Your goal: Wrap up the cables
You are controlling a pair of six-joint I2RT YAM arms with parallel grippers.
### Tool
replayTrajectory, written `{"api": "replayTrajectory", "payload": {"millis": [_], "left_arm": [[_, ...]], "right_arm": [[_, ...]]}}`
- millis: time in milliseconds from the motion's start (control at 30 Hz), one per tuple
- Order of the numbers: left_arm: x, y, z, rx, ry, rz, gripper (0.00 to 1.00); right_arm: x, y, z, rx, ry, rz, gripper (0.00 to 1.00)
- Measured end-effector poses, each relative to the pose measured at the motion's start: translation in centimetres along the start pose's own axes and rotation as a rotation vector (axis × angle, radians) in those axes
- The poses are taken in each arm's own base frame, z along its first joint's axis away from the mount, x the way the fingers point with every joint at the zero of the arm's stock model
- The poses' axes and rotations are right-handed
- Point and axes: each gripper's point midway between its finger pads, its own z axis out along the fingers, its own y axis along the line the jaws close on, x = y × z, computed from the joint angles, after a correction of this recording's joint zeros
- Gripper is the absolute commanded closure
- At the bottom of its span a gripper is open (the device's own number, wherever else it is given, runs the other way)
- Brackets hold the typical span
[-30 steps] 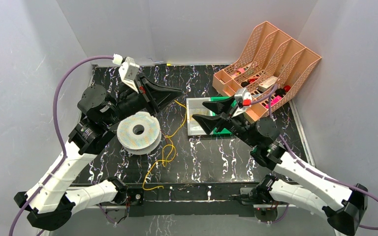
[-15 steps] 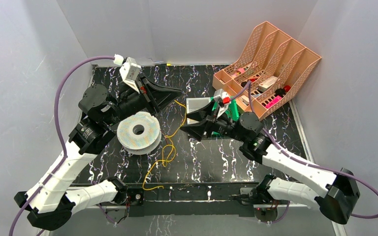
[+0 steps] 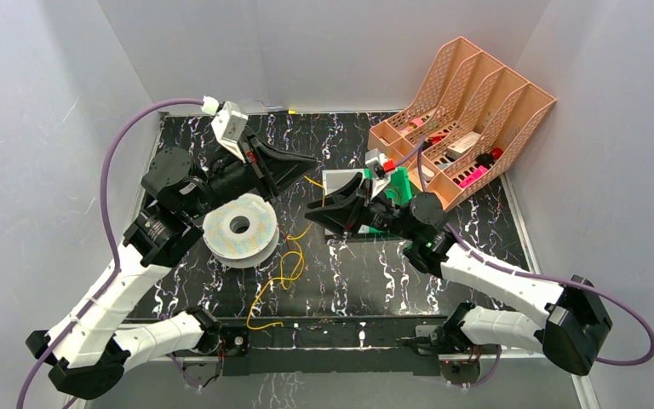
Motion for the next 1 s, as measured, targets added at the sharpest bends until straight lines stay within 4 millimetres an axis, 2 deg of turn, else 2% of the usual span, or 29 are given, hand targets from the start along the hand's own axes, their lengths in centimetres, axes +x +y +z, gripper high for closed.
{"api": "replayTrajectory", "payload": {"millis": [33,67,100,200,367,500,700,800,1000], "left_arm": [[0.1,0.0,0.0,0.000,0.001,-0.001,1.00],[0.1,0.0,0.0,0.000,0.001,-0.002,1.00],[0.1,0.0,0.0,-0.001,0.002,-0.004,1.00],[0.0,0.0,0.0,-0.002,-0.001,-0.004,0.98],[0.2,0.8,-0.9,-0.055,-0.022,-0.002,0.75],[0.3,1.4,-1.9,-0.100,-0.037,0.003,0.49],[0.6,2.6,-2.9,-0.179,-0.037,0.022,0.26],[1.0,3.5,-3.5,-0.230,-0.019,0.042,0.20],[2.4,5.6,-4.8,-0.347,0.052,0.095,0.13]], "right_arm": [[-0.1,0.1,0.0,-0.003,-0.004,0.003,0.81],[-0.2,0.2,0.0,-0.005,-0.009,0.005,0.99],[-0.3,0.2,0.1,-0.006,-0.012,0.007,1.00],[-0.5,0.1,0.1,0.003,-0.018,0.012,1.00],[-0.5,-0.8,-0.3,0.068,-0.018,0.017,1.00],[-1.0,-1.2,-1.0,0.121,-0.021,0.000,1.00],[-1.2,-2.8,-2.2,0.249,0.014,-0.044,1.00],[-1.2,-3.9,-3.0,0.329,0.042,-0.073,1.00],[-1.4,-5.8,-4.7,0.480,0.092,-0.125,1.00]]}}
